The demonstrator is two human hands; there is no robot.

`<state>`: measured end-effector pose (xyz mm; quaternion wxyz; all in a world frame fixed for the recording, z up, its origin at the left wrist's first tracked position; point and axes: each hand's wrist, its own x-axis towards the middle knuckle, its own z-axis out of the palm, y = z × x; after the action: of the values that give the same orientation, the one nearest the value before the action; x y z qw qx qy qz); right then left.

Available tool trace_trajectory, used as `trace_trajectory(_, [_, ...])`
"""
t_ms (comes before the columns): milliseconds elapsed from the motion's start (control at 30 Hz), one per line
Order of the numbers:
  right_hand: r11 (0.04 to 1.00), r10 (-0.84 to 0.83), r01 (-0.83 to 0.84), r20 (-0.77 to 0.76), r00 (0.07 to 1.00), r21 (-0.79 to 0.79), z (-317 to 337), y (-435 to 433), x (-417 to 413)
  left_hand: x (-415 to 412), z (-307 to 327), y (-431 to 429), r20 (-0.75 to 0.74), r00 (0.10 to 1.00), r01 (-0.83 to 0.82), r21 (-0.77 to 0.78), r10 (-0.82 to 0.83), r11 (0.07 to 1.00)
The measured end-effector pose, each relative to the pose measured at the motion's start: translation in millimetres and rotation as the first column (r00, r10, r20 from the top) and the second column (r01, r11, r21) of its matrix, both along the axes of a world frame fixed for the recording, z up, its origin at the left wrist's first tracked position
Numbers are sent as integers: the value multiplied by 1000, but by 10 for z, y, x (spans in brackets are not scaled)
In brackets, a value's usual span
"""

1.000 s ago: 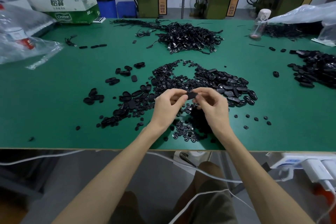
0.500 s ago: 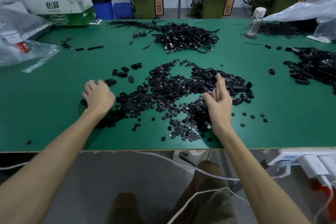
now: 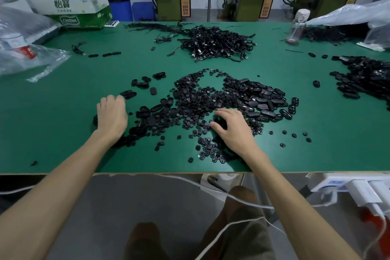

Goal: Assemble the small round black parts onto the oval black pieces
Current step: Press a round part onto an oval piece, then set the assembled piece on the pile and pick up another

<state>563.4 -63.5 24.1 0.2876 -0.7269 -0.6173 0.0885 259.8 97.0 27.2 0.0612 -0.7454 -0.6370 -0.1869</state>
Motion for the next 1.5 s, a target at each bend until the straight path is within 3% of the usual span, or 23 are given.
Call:
trace_trajectory(67, [1000,3,-3,-13,1000,11,-8,-1,-4,47,27,-22,89,993,70,22,-72,997])
trace_trajectory(167, [999,5,-3,-32,999,52,-22,-8,-10,255,115,-174,356,914,197,34,-196,980])
trace_trajectory(267, [996,6,-2,-51,999,92,-23,-13,-21,613,217,-416,623,735,346,-6,-268,938])
trace_trajectory(367, [991,4,1,-39,999,130,-18,-8,-28,975,235,-663,851,474,551,-86,-226,830])
trace_trajectory(433, [985,-12,18,-36,999,171,-14,-11,-27,1182,195,-823,909,364,620,-75,-202,781])
trace_trajectory(500, [972,-38,55,-76,996,228,0,-25,-19,1355,125,-945,931,309,636,-49,-196,770])
trace_trajectory(833, [955,17,87,-343,939,283,64,-74,4,1423,12,-1026,936,286,629,-22,-204,777])
trace_trajectory(1133, [945,39,71,-325,945,318,79,-90,13,1491,-10,-1037,934,294,631,-29,-204,775])
trace_trajectory(1500, [937,91,46,-373,923,345,92,-99,17,1497,-20,-1048,981,150,655,-4,-125,756])
